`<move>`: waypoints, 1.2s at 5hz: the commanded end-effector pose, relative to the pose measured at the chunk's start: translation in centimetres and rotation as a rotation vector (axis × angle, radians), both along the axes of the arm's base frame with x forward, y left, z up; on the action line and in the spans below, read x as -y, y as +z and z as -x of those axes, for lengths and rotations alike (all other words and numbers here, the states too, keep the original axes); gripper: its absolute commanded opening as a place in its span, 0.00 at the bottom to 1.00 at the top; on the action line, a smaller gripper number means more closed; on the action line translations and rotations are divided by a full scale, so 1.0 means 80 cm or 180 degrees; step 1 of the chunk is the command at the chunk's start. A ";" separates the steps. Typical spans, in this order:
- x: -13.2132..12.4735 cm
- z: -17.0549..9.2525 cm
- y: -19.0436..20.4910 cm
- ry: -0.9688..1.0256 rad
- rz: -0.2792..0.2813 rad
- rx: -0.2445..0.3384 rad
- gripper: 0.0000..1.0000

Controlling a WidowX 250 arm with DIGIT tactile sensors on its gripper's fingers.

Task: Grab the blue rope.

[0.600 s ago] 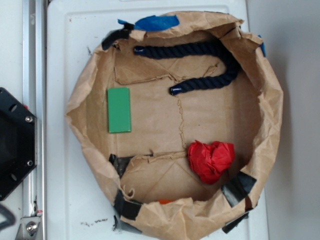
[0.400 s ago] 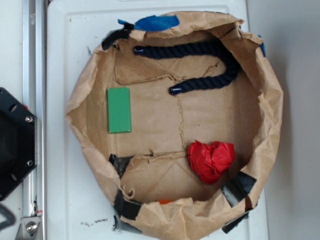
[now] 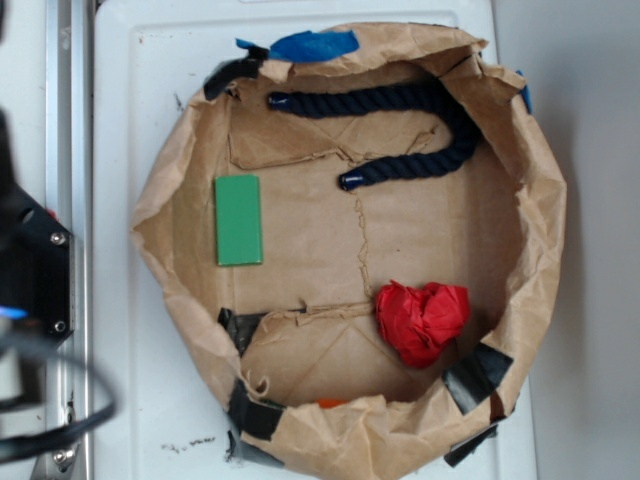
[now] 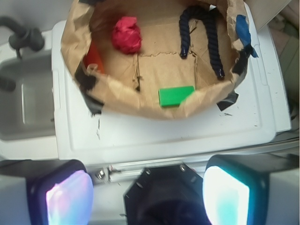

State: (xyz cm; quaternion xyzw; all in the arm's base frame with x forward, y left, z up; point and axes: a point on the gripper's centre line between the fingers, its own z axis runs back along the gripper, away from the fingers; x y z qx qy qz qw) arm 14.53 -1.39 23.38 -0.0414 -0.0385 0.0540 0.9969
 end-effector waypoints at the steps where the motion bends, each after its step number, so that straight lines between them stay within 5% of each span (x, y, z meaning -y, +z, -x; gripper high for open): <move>1: -0.029 -0.074 -0.015 0.0756 0.0075 0.0060 1.00; 3: -0.055 -0.134 -0.044 0.0941 -0.0070 0.0017 1.00; 6: -0.055 -0.134 -0.044 0.0941 -0.0070 0.0017 1.00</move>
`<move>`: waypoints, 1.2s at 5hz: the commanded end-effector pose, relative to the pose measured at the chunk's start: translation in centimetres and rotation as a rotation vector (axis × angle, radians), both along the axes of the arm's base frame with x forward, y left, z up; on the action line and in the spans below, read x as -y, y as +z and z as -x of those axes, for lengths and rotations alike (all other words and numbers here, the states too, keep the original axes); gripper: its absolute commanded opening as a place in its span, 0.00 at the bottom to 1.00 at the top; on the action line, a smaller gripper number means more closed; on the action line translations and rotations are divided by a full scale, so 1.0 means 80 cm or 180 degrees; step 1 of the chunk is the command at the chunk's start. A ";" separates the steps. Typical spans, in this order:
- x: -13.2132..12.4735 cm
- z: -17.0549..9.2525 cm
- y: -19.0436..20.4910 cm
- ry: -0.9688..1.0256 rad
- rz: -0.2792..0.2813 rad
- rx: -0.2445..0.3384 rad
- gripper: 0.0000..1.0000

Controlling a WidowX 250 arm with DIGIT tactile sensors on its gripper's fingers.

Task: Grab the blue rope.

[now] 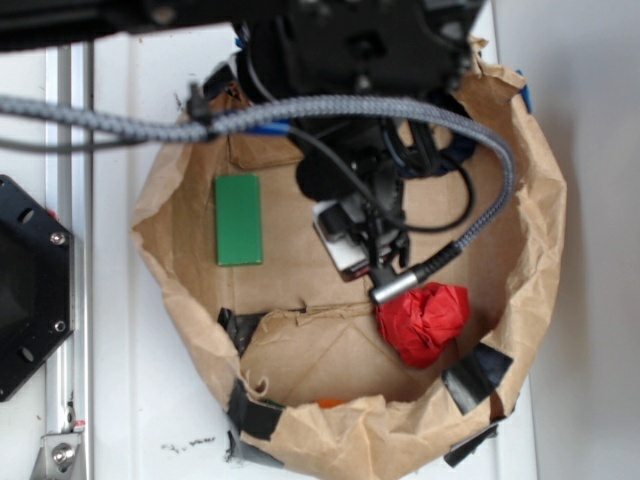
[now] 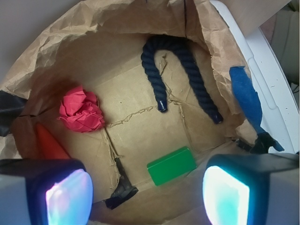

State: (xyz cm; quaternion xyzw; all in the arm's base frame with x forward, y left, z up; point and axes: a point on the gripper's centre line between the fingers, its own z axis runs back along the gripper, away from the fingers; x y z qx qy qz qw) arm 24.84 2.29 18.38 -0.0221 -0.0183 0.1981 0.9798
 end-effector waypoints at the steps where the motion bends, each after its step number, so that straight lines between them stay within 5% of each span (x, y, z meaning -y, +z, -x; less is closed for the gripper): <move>1: -0.009 -0.005 0.018 0.0015 -0.0021 0.0185 1.00; 2: 0.002 -0.014 -0.015 -0.0012 -0.0166 0.0187 1.00; 6: 0.030 -0.034 -0.108 0.0058 -0.0149 0.0155 1.00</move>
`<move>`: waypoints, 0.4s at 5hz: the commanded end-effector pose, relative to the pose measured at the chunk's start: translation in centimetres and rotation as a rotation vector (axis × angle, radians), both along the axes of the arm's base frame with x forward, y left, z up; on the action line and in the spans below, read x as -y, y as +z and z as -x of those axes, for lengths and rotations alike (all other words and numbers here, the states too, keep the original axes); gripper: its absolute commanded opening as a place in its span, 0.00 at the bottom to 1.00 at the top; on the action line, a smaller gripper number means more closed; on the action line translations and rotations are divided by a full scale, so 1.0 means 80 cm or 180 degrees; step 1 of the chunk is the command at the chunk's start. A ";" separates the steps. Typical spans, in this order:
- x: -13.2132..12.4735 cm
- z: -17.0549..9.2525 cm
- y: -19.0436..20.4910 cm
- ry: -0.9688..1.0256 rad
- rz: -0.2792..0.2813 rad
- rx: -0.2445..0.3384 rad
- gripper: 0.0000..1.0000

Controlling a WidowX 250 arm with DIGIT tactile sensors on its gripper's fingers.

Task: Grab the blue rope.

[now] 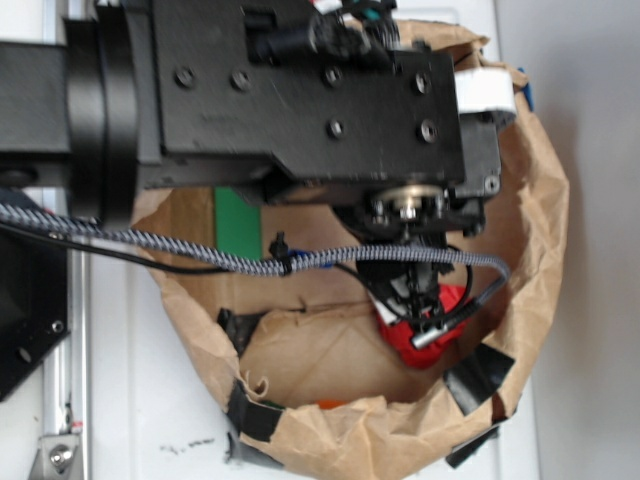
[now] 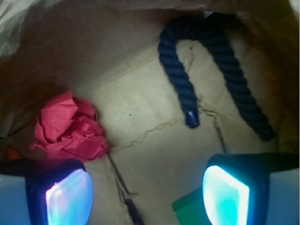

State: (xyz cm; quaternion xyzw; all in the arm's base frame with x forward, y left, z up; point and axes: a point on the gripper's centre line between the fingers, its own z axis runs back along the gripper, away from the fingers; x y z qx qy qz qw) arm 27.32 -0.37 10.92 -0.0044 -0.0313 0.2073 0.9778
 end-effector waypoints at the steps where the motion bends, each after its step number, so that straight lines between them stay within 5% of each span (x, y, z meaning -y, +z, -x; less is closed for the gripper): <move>1: -0.010 0.001 -0.024 -0.0056 0.0050 0.0135 1.00; 2: -0.016 0.005 -0.019 -0.0046 0.0014 0.0215 1.00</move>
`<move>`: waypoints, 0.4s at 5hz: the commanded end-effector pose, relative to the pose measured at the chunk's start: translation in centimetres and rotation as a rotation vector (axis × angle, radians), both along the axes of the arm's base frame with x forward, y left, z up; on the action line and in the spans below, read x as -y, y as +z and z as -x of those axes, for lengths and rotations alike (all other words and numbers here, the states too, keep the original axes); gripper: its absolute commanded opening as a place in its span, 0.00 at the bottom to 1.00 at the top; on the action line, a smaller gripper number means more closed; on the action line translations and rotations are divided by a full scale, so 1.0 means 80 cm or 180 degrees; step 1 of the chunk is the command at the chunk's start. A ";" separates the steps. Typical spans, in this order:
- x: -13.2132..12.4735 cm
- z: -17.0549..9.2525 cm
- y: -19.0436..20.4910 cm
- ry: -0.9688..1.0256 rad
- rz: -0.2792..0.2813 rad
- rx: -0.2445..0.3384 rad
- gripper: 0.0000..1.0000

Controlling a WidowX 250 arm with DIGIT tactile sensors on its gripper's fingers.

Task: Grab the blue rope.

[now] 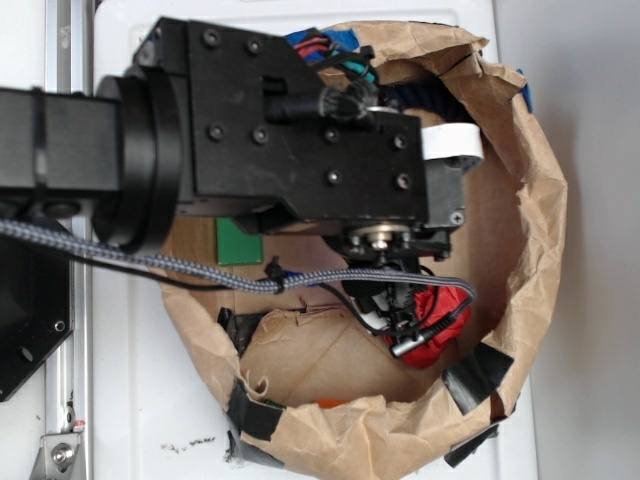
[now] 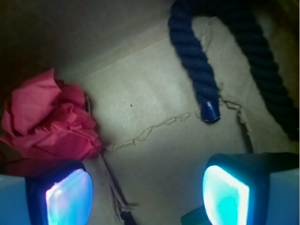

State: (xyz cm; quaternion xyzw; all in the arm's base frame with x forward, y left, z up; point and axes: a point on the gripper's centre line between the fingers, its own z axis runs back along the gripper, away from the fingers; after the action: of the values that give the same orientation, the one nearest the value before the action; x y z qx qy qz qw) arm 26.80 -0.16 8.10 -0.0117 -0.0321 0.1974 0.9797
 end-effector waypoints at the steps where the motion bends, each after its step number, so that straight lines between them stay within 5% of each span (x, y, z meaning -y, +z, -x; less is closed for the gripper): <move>1: -0.029 -0.001 0.023 0.0062 -0.0065 0.0302 1.00; 2: -0.048 -0.017 0.022 0.0102 -0.0107 0.0325 1.00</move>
State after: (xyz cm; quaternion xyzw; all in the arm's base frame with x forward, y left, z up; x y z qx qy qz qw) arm 27.38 3.01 8.50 -0.0020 -0.0584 0.2122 0.9755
